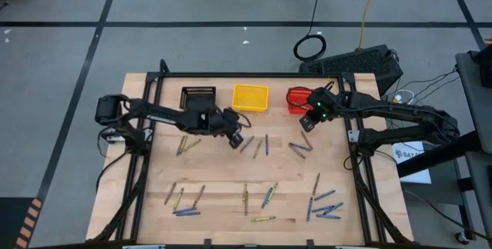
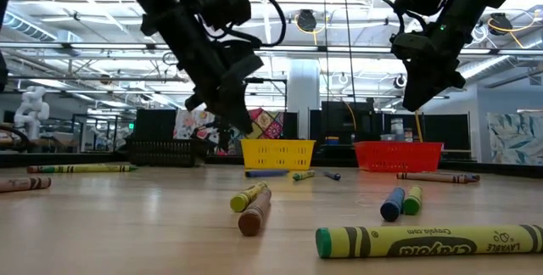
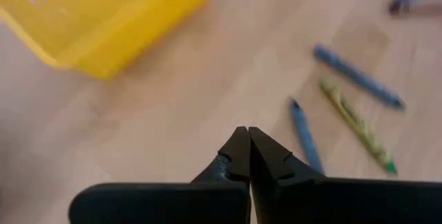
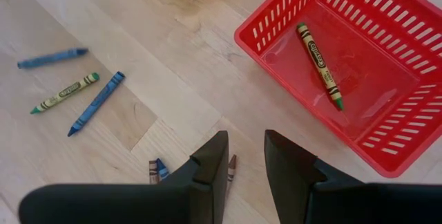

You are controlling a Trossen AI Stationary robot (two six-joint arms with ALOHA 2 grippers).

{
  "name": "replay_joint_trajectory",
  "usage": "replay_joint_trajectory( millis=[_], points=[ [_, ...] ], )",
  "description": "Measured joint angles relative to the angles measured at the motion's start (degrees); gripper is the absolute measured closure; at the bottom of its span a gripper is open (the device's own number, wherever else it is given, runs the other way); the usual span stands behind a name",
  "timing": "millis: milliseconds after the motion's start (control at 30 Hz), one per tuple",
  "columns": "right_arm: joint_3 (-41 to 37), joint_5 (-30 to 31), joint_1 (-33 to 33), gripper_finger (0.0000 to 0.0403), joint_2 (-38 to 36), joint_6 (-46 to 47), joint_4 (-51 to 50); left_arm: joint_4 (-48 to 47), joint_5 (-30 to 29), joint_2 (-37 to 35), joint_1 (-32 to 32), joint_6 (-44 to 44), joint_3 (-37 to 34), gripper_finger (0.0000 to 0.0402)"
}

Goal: Sort crayons
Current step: Put the brown crayon into the yellow bin

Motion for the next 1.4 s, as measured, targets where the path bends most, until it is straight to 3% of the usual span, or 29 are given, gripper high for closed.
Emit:
replay_joint_trajectory(
  millis=[233, 700, 1233, 1400],
  points=[
    [0.0, 0.02, 0.0, 0.0321, 0.0, -0.09, 0.0, 0.76, 5.75, 0.35, 0.36, 1.31, 0.07, 0.04],
    [0.0, 0.02, 0.0, 0.0321, 0.0, 0.0, 0.0, 1.14, 6.08, 0.49, -2.23, 7.04, 0.07, 0.0401],
    [0.0, 1.36, 0.0, 0.0321, 0.0, 0.04, -0.02, 1.07, 13.12, 0.49, -2.25, 10.47, 0.07, 0.0401],
    [0.0, 1.33, 0.0, 0.0321, 0.0, 0.04, -0.02, 1.97, 10.4, 0.49, -2.25, 13.56, 0.07, 0.0376]
  ],
)
